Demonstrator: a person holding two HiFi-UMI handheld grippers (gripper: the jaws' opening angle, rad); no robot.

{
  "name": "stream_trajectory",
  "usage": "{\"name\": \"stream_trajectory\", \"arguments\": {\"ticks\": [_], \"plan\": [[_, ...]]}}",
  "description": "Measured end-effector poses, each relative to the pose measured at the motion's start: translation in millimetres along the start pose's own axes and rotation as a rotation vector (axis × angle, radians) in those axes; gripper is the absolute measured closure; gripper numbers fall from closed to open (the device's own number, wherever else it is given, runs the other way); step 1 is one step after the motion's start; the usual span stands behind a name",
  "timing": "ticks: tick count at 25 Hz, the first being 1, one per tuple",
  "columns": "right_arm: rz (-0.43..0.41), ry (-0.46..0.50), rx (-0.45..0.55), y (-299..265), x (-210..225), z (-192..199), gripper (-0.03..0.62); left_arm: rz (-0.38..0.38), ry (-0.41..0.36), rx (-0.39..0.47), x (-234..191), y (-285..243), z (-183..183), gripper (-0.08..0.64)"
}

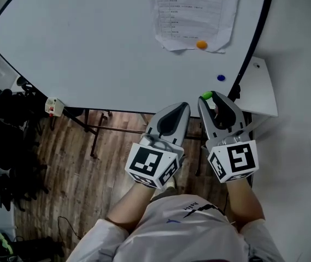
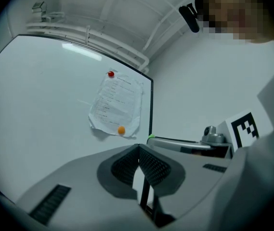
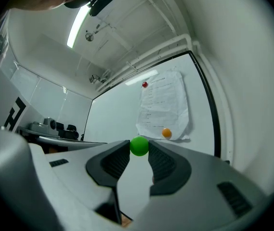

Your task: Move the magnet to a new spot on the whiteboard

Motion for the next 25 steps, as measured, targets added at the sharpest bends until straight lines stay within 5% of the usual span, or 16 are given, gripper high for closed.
{"name": "stream_trajectory", "arguments": {"ticks": [25], "plan": [[0.132,0.206,0.041,-150,-3,10,0.463,0.054,0.005,0.030,-132,-45,-13,0.549]]}}
Point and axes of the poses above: the fingertips, and each gripper's own axes: y backward along the fingers, x to its right, z out of its underside, the point moved 8 cm from there along y, backward along the fingers, and after that the axes turned 3 degrees about x, right-handed, at the moved point
